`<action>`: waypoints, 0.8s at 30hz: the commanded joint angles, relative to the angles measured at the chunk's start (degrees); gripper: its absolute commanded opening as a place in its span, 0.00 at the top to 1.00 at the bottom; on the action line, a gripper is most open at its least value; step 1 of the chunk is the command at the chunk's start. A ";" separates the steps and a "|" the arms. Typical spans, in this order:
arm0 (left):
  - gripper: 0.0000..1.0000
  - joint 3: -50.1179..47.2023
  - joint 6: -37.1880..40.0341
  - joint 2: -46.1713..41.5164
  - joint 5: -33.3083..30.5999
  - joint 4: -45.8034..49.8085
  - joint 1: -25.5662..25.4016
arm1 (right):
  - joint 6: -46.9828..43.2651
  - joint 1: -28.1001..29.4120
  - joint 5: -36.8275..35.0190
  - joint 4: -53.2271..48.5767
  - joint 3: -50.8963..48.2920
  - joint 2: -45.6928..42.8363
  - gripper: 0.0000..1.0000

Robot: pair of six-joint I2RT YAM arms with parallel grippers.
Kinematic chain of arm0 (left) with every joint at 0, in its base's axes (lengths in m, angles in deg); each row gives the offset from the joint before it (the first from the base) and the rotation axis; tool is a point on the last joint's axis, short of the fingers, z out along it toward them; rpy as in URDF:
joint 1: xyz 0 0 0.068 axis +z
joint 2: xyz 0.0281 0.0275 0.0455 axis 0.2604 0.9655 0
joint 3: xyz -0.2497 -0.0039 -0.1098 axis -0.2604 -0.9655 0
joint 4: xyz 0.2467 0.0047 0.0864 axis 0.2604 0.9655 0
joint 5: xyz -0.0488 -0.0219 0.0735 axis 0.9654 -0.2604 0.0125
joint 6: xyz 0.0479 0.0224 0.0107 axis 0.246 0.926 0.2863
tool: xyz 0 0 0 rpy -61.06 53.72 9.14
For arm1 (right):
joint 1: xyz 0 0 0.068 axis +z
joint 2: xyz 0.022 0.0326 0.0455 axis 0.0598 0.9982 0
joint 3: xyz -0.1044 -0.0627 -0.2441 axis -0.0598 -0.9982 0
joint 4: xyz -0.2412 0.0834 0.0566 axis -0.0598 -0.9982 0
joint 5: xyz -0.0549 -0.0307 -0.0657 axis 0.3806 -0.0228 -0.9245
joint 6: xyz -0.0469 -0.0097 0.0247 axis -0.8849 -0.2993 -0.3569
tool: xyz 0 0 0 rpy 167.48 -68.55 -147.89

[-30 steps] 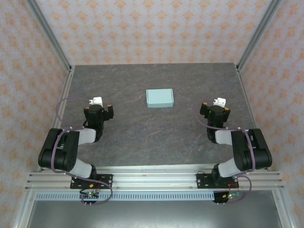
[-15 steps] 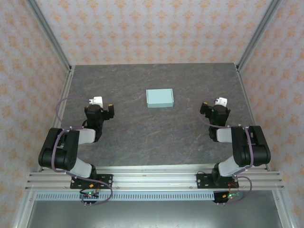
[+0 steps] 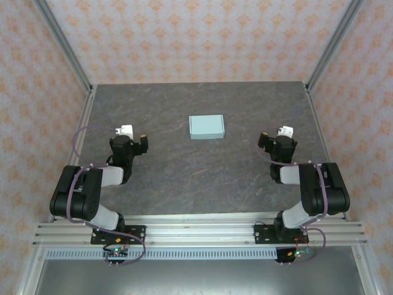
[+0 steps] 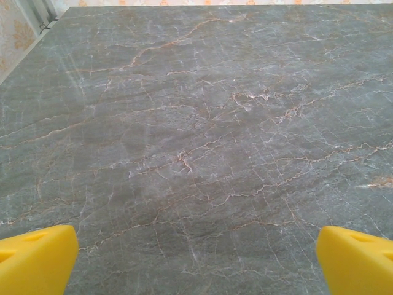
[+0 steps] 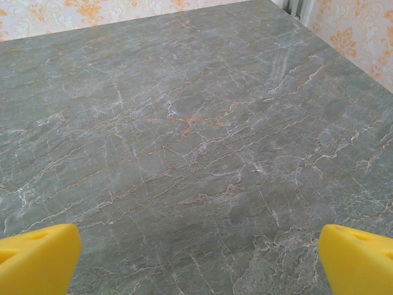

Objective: Fold the paper box

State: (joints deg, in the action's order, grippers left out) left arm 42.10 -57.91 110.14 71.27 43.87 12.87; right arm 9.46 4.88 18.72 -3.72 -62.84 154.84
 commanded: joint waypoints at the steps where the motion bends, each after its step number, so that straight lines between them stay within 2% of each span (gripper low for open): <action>1: 0.00 0.64 1.02 0.22 -0.20 -1.98 0.29 | 0.58 0.04 0.64 0.10 0.70 0.07 0.01; 24: 0.00 0.63 1.04 0.22 -0.17 -1.96 0.21 | -0.29 0.57 1.08 0.71 0.34 -0.02 0.01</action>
State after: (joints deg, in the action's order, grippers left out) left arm 42.10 -57.91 110.14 71.27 43.87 12.87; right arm 9.42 5.06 19.55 -3.69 -62.84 154.84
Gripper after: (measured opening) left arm 0.999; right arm 0.992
